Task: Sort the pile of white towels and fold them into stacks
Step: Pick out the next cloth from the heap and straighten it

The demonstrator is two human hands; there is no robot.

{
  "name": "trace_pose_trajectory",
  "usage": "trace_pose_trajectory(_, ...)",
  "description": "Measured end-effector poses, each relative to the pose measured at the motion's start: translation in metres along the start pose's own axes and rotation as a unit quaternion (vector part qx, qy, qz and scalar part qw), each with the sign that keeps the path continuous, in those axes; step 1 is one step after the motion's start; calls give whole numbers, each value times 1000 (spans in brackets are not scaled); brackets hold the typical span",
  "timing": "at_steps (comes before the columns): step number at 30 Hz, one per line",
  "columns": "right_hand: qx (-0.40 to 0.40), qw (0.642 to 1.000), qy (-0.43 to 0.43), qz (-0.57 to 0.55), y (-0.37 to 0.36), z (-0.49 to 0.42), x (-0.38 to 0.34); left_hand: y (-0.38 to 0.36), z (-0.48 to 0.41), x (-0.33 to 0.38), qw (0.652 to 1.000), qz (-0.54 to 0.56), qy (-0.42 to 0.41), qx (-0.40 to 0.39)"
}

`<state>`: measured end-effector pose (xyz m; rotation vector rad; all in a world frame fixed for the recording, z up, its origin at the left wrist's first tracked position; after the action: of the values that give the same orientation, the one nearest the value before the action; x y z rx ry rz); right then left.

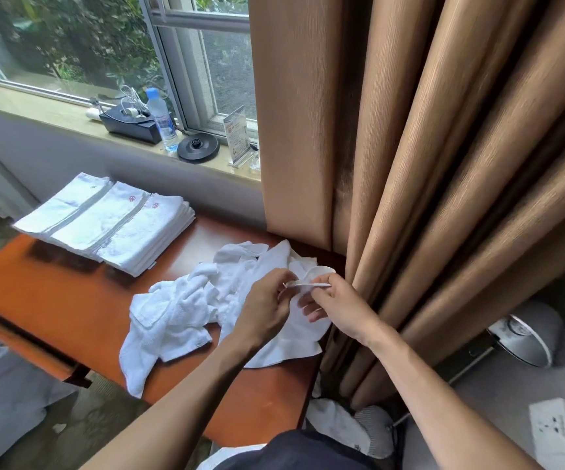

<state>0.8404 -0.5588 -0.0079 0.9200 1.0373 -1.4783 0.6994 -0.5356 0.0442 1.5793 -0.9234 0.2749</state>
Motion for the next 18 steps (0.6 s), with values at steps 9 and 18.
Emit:
trace_pose_trajectory(9,56,844,73,529,43,7,-3,22,-6,7,994,-99,-45,27)
trace_pose_trajectory(18,33,935,158,316,33,12,-22,30,-4,-35,991,-65,106,58)
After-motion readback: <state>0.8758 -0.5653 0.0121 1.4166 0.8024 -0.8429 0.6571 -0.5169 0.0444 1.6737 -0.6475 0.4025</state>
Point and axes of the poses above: each hand's wrist, its own z-axis away from the middle knuckle, its own y-axis out of the back of the hand, x = y × z, the point moved 10 cm from there along -z, towards the middle knuckle, and after that the axes turned 11 degrees about -z, right-handed, at the moved point
